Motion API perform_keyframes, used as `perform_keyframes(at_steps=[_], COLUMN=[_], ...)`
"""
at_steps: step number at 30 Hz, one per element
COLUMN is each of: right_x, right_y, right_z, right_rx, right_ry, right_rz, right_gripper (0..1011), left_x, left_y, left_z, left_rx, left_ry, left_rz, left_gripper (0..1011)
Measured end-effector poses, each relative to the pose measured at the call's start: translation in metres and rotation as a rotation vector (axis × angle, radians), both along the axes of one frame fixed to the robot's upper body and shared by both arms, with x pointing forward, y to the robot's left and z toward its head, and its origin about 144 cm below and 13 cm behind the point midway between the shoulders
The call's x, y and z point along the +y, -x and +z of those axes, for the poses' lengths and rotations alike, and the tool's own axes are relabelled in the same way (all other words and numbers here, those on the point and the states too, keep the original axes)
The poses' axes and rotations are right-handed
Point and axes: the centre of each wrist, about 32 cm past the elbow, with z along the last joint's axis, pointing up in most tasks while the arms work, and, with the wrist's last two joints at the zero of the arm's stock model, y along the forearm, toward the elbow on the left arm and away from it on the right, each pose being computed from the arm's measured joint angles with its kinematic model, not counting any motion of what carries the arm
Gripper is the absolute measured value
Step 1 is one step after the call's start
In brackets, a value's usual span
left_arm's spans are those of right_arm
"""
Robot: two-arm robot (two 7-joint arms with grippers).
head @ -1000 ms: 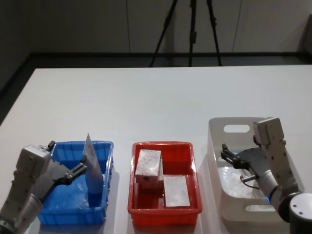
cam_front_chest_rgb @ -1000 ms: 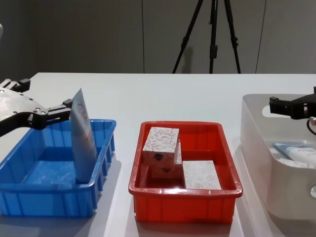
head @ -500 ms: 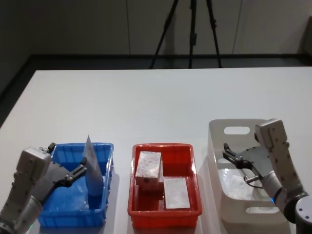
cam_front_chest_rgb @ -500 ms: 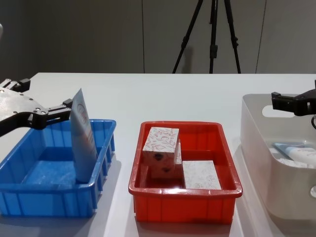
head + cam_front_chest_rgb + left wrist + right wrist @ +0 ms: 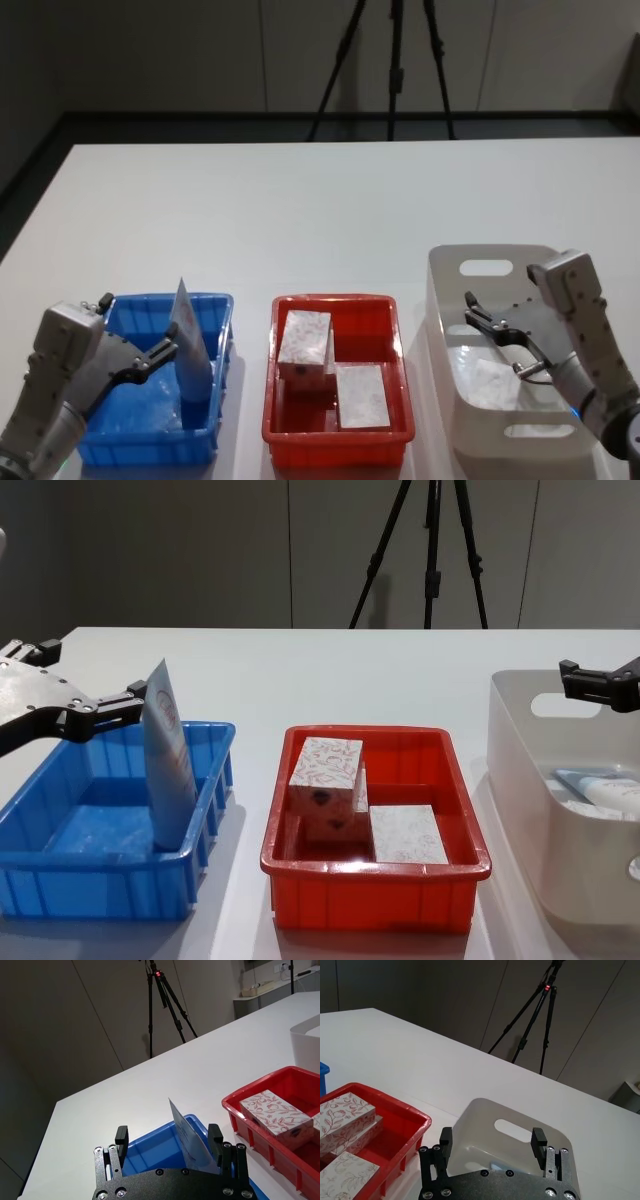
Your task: Bimanual collaborative sorting of washing and personal care products
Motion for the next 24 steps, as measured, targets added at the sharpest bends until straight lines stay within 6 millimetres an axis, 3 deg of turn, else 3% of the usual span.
perform_keyframes(at_steps=[24], right_x=[-0.041], right_y=[0.008], right_z=[-0.009], right_rx=[-0.060], right_ry=[0.070], right_rz=[0.069], right_gripper=[1001], left_x=[0.000], left_y=[0.000], left_z=[0.000], left_rx=[0.000], left_ry=[0.000], left_rz=[0.000], left_gripper=[1001])
